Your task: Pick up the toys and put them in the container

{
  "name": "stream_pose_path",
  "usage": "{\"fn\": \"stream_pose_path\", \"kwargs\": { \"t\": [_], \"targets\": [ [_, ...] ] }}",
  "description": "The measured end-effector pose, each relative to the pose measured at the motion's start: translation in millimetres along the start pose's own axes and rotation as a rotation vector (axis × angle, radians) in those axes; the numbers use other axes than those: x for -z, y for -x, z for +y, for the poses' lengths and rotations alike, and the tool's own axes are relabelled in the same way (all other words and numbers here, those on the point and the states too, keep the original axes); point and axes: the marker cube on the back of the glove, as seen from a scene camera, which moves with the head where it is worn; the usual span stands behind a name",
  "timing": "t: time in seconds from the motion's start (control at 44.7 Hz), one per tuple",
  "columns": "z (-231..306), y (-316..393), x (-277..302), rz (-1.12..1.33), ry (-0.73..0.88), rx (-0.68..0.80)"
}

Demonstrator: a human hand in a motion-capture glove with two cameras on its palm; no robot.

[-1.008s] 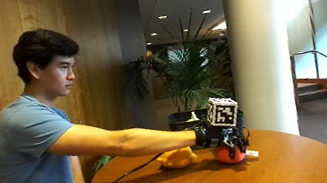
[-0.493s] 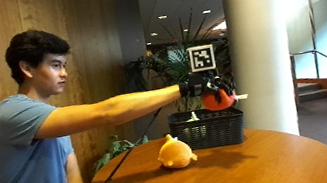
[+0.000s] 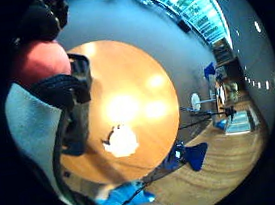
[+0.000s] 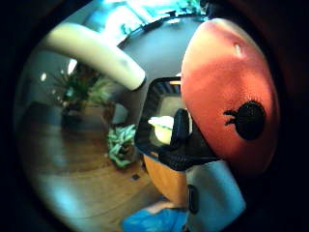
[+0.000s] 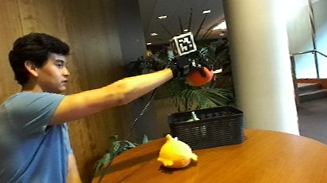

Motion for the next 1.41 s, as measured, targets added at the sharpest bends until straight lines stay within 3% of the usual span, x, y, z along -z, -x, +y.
{"fn": "stream_pose_path", "kwargs": {
  "t": [0.067,0.202,0.627,0.806,0.94,1.299,1.411],
  "targets": [
    [7,4,-7,-0.013,-0.012,0.107],
    [14,7,-20,-0.073,-0.015,0.136],
    [24,23,-34,-0.130,0.097,0.140],
    [47,-10,-26,-0.018,0.130,0.115],
    [51,13,-21,0.024,0.142,0.123],
    [143,-120,-30,-0.045,0.152,0.010],
    [165,-149,-52,0.019,0.185,-0.160]
  ]
}}
